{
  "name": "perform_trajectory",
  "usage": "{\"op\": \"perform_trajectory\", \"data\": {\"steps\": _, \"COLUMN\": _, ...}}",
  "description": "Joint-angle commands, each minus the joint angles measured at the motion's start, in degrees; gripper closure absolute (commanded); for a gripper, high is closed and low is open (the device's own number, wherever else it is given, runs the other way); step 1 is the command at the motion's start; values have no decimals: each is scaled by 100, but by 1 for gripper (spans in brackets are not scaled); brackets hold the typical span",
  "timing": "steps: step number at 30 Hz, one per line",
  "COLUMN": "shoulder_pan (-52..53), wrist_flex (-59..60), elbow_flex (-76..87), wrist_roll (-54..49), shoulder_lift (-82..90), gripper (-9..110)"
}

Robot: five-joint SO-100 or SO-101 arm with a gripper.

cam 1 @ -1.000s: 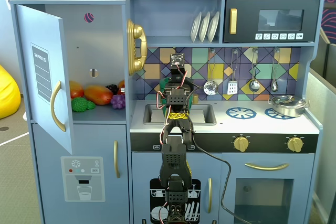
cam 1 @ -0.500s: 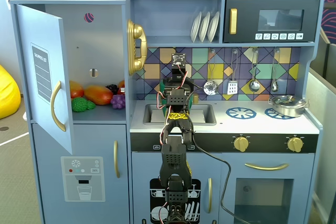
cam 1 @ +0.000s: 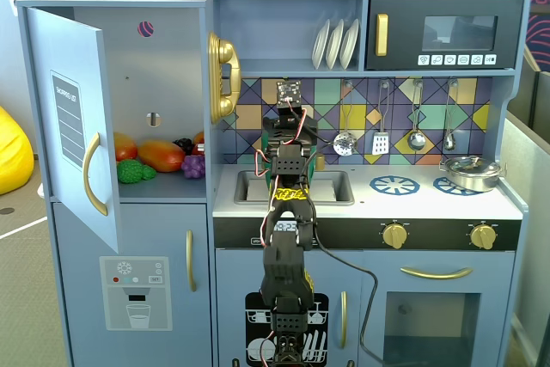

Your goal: Pick up the lid from the counter and put it on the green recipient

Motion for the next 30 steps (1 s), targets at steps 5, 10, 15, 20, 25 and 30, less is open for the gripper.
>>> {"op": "perform_trajectory", "data": {"steps": 5, "shoulder_pan": 589, "wrist_flex": 1090, "elbow_flex": 817, "wrist_roll": 176, "shoulder_lift": 1934, "gripper": 67}}
{"op": "perform_trajectory", "data": {"steps": 10, "shoulder_pan": 712, "wrist_flex": 1556, "elbow_flex": 2188, "wrist_roll": 237, "shoulder_lift": 3182, "gripper": 68}}
{"op": "perform_trajectory", "data": {"steps": 15, "shoulder_pan": 782, "wrist_flex": 2004, "elbow_flex": 3753, "wrist_roll": 105, "shoulder_lift": 4228, "gripper": 73}}
{"op": "perform_trajectory", "data": {"steps": 20, "shoulder_pan": 826, "wrist_flex": 2839, "elbow_flex": 4922, "wrist_roll": -545, "shoulder_lift": 4641, "gripper": 90}}
{"op": "perform_trajectory", "data": {"steps": 25, "shoulder_pan": 765, "wrist_flex": 3146, "elbow_flex": 6267, "wrist_roll": -563, "shoulder_lift": 4966, "gripper": 101}}
{"op": "perform_trajectory", "data": {"steps": 30, "shoulder_pan": 633, "wrist_flex": 3287, "elbow_flex": 7523, "wrist_roll": -448, "shoulder_lift": 5326, "gripper": 101}}
